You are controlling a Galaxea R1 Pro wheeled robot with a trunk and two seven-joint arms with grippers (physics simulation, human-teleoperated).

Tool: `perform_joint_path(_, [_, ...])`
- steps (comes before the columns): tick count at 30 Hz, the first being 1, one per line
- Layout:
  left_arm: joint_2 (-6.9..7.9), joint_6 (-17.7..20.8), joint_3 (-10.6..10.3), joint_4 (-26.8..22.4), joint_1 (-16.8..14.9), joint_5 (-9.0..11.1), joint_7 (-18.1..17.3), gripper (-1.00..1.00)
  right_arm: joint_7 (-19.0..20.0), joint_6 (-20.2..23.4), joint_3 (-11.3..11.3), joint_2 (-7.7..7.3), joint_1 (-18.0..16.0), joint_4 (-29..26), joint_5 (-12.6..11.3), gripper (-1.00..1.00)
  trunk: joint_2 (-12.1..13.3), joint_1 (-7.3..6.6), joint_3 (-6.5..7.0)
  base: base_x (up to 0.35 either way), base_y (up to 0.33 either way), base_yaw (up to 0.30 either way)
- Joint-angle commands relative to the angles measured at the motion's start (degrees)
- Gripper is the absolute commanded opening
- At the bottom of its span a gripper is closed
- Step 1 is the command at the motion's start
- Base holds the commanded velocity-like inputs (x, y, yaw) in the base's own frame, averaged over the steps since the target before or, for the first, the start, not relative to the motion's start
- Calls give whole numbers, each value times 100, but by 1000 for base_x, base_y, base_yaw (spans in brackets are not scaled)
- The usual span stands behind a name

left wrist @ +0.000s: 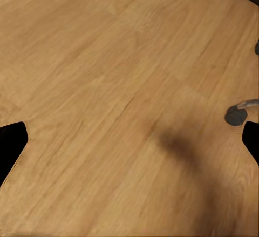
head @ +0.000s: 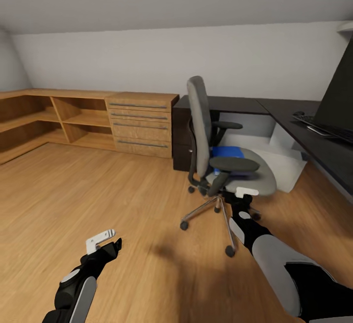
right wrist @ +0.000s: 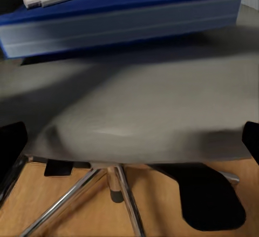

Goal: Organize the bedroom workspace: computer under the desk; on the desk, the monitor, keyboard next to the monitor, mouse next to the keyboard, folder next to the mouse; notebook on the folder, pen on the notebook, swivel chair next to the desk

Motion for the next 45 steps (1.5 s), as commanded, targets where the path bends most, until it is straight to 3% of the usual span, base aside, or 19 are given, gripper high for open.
perform_joint_path(1, [-4,21,3,-6,-4,61,40,100,6,-25,-6,6,-4,4,-10,100,-2,-1,0,0,0,245])
perform_joint_path(15, [1,19,3,-6,-4,58,40,100,9,-25,-4,10,1,4,-19,100,-2,-1,67,0,0,240])
perform_joint_path(21, [-1,22,3,-6,-4,55,40,100,9,-25,-10,3,0,4,-19,100,-2,-1,74,0,0,46])
perform_joint_path(45, [3,16,3,-7,-4,52,40,100,9,-16,-34,-31,-2,-4,-60,100,-2,-1,219,0,0,-173])
